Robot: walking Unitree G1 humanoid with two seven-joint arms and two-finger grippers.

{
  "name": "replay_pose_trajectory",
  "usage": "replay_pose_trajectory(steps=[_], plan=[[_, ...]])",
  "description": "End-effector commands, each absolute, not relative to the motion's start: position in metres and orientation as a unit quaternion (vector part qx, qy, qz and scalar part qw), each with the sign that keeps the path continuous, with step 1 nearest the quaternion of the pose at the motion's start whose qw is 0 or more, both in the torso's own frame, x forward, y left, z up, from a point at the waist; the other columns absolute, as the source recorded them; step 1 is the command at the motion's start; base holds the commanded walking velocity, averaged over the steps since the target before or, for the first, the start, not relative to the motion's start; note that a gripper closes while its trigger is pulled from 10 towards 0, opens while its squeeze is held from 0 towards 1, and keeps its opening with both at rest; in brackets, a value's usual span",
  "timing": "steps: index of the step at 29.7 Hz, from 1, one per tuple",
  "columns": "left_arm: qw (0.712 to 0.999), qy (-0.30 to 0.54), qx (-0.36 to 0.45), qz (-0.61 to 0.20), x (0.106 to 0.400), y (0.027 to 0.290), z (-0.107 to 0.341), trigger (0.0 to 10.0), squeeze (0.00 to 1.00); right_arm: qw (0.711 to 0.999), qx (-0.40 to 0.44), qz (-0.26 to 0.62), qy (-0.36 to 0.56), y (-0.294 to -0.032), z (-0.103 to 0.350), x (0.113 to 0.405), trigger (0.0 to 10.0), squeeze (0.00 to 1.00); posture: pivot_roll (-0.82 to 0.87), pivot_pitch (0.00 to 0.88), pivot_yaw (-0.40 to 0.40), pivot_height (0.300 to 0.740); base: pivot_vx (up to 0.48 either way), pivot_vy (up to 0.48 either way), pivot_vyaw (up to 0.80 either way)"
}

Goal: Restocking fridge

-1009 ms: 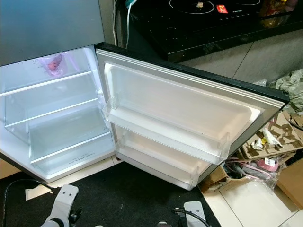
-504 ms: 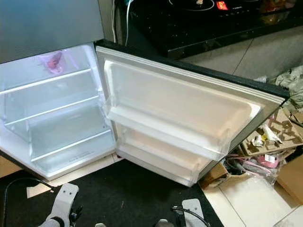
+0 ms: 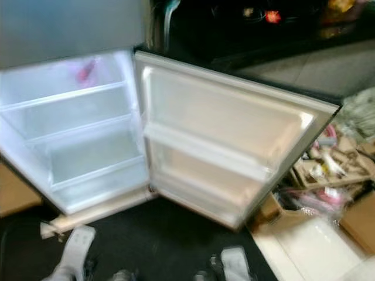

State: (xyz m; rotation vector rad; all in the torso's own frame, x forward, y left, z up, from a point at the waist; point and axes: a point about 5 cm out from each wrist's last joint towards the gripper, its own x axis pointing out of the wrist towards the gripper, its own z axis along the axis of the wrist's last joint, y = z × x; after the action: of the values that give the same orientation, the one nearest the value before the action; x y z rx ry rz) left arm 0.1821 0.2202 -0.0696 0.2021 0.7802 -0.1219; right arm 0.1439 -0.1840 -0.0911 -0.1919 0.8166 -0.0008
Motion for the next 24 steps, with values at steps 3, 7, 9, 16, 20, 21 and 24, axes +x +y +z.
replay_pose_trajectory(steps=[3, 7, 9, 16, 20, 21, 24], plan=[[0.917, 0.382, 0.1, -0.055, 0.183, 0.223, -0.069, 10.0, 0.0, 0.906, -0.09, -0.001, 0.414, -0.183, -0.096, 0.134, 10.0, 0.0, -0.08, 0.15, 0.006, 0.727, 0.0, 0.0, 0.0], [0.917, 0.383, 0.101, -0.053, 0.183, 0.224, -0.069, 10.0, 0.0, 0.906, -0.091, -0.001, 0.414, -0.183, -0.095, 0.134, 10.0, 0.0, -0.08, 0.147, 0.006, 0.727, 0.0, 0.0, 0.0], [0.917, 0.383, 0.101, -0.053, 0.183, 0.224, -0.069, 10.0, 0.0, 0.906, -0.091, -0.001, 0.413, -0.183, -0.095, 0.135, 10.0, 0.0, -0.08, 0.147, 0.006, 0.727, 0.0, 0.0, 0.0], [0.918, 0.38, 0.103, -0.052, 0.184, 0.224, -0.068, 10.0, 0.0, 0.916, -0.101, 0.006, 0.389, -0.185, -0.09, 0.144, 10.0, 0.0, -0.08, 0.145, 0.008, 0.727, 0.0, 0.0, 0.0], [0.918, 0.379, 0.104, -0.051, 0.185, 0.225, -0.068, 10.0, 0.0, 0.925, -0.131, 0.033, 0.354, -0.183, -0.083, 0.156, 10.0, 0.0, -0.09, 0.144, 0.006, 0.727, 0.0, 0.0, 0.0], [0.918, 0.378, 0.105, -0.051, 0.185, 0.225, -0.068, 10.0, 0.0, 0.929, -0.148, 0.048, 0.337, -0.181, -0.079, 0.163, 10.0, 0.0, -0.09, 0.143, 0.006, 0.727, 0.0, 0.0, 0.0], [0.918, 0.377, 0.106, -0.052, 0.185, 0.224, -0.067, 10.0, 0.0, 0.935, -0.177, 0.075, 0.298, -0.179, -0.07, 0.176, 10.0, 0.0, -0.09, 0.142, 0.004, 0.727, 0.0, 0.0, 0.0]])
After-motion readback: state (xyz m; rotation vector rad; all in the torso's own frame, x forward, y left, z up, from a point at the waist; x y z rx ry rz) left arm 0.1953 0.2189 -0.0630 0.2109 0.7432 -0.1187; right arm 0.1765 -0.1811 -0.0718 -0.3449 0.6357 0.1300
